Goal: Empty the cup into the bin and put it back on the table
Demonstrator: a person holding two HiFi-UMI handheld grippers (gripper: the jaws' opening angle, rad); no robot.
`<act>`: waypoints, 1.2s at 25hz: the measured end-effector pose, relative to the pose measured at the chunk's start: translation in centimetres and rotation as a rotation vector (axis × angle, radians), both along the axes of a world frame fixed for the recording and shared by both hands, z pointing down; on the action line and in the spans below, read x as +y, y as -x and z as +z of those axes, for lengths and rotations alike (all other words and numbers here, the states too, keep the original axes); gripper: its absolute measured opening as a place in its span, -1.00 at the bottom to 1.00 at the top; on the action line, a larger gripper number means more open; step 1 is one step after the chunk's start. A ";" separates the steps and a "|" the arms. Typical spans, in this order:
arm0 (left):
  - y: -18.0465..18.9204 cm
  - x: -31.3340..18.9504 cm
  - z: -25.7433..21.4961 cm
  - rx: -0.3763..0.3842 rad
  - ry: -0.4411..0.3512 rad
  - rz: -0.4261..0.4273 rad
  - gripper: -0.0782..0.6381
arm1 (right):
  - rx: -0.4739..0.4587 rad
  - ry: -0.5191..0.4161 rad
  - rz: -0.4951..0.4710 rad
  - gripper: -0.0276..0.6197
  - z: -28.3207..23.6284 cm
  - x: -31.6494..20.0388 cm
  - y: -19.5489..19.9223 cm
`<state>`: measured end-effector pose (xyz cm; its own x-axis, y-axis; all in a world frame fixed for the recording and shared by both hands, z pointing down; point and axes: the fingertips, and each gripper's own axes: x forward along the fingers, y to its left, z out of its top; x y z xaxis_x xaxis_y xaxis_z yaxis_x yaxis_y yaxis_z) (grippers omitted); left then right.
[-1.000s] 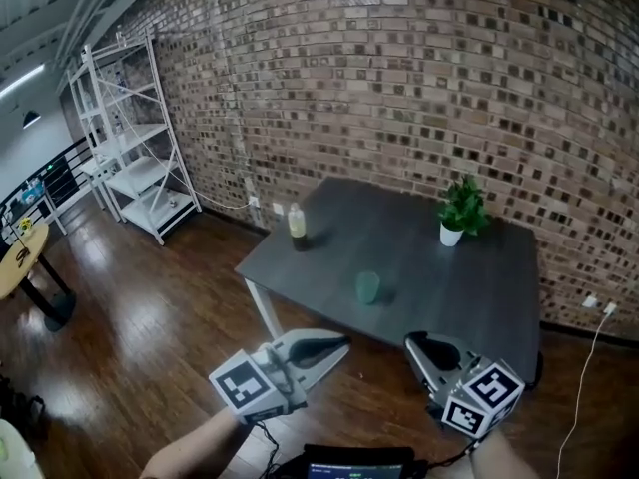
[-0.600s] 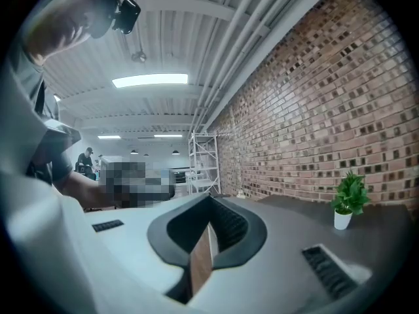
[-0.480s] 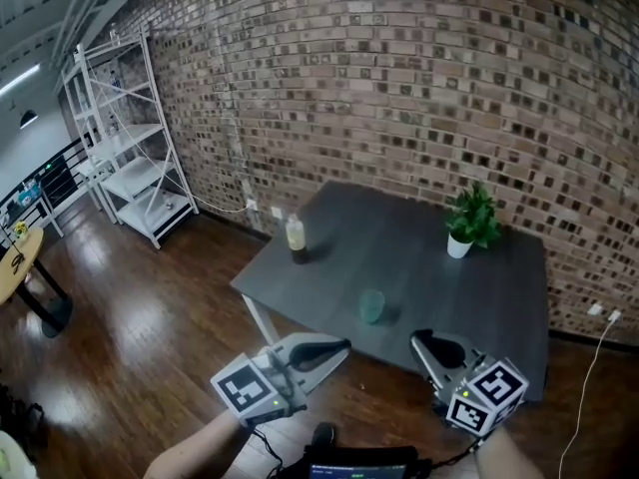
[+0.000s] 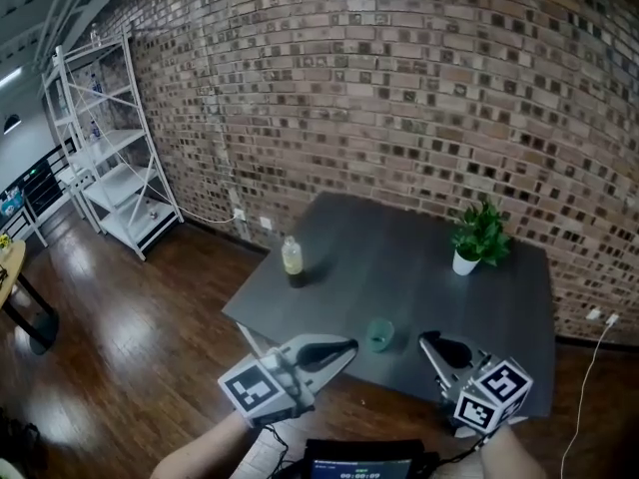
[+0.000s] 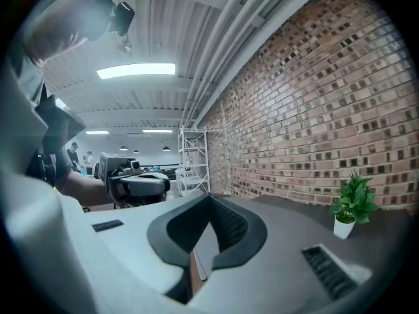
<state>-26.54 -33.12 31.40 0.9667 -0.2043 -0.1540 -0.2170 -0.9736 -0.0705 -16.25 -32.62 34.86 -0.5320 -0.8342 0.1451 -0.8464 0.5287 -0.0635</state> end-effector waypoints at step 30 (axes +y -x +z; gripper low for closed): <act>-1.9 -11.7 9.3 -0.128 0.198 -0.093 -0.78 | 0.108 0.274 -0.035 -0.43 9.3 -11.5 -2.0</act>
<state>-24.63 -44.84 40.70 0.9513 -0.3077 0.0203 -0.3083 -0.9473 0.0868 -14.25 -44.08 44.16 -0.5288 -0.7376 0.4200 -0.8377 0.5332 -0.1183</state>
